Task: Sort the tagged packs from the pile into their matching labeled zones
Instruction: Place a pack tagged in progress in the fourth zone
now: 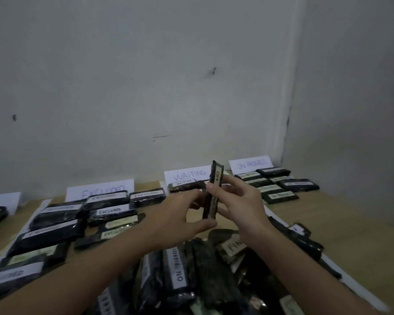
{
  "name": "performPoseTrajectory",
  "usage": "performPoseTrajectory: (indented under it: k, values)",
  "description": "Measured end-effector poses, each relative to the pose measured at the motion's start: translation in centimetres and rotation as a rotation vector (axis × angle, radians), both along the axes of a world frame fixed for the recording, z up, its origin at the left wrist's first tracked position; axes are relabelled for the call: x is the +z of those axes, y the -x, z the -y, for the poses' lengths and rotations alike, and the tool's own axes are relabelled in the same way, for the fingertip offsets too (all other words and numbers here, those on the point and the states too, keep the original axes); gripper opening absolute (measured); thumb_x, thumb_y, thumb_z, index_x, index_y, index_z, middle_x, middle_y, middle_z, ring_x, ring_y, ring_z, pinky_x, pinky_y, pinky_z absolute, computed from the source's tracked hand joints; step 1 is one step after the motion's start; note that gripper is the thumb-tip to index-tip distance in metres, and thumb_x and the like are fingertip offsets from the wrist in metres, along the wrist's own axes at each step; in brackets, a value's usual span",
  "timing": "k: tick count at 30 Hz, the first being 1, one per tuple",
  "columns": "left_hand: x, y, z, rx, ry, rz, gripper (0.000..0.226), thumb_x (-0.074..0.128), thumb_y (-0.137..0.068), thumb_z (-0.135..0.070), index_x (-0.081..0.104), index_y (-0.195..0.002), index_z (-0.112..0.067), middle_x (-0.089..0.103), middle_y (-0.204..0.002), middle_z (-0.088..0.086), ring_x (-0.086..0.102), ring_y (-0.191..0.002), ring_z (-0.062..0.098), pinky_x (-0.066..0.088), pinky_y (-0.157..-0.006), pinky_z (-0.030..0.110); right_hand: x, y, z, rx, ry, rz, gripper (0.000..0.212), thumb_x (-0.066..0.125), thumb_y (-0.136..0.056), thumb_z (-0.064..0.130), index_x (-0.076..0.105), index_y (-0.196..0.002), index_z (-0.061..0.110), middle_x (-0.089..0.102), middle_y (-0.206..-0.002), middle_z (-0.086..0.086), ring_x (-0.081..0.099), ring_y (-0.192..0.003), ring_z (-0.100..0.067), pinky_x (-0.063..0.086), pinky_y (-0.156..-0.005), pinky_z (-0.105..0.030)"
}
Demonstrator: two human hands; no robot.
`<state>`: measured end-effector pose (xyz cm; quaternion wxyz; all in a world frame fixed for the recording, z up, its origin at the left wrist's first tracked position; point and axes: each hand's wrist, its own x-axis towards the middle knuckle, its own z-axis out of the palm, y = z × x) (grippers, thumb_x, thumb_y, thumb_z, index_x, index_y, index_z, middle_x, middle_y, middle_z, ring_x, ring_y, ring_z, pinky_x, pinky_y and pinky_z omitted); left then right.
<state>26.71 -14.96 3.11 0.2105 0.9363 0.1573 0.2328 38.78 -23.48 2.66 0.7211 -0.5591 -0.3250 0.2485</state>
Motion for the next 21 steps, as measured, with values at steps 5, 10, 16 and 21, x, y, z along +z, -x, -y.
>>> performPoseTrajectory:
  k: [5,10,16,21]
  values:
    - [0.3,-5.8,1.1,-0.057,-0.083,-0.109,0.041,0.045,-0.093,-0.041,0.049,-0.128,-0.019,0.054,-0.129,-0.005,0.049,-0.116,0.006,0.039,-0.098,0.023,0.2,-7.3,3.1,-0.131,0.050,0.245,0.034,0.076,-0.076,0.021,0.066,-0.106,0.032,0.068,-0.093,0.002,0.066,-0.088,-0.010,0.053,-0.086,-0.034]
    - [-0.3,-12.0,1.1,-0.088,-0.065,-0.141,0.037,0.040,-0.096,-0.037,0.049,-0.127,-0.018,0.054,-0.129,-0.002,0.048,-0.115,0.010,0.038,-0.097,0.026,0.1,-16.9,4.7,-0.229,0.214,0.578,0.056,0.075,-0.076,0.012,0.056,-0.128,0.024,0.066,-0.106,0.001,0.063,-0.097,-0.014,0.050,-0.088,-0.032]
    - [-1.5,-19.5,1.1,-0.152,-0.069,-0.239,0.034,0.039,-0.097,-0.035,0.052,-0.120,-0.015,0.055,-0.124,0.000,0.049,-0.112,0.014,0.038,-0.093,0.026,-2.2,-28.0,5.1,-0.186,0.613,1.105,0.062,0.067,-0.079,0.003,0.047,-0.136,0.018,0.051,-0.126,-0.007,0.050,-0.114,-0.023,0.036,-0.093,-0.021]
    - [-2.6,-24.3,0.5,-0.189,-0.108,-0.327,0.036,0.037,-0.097,-0.036,0.050,-0.124,-0.015,0.056,-0.121,0.001,0.051,-0.108,0.015,0.041,-0.095,0.031,-5.3,-34.2,4.1,-0.129,0.899,1.293,0.063,0.047,-0.085,-0.004,0.040,-0.140,0.026,0.040,-0.136,-0.001,0.043,-0.120,-0.020,0.041,-0.094,-0.034]
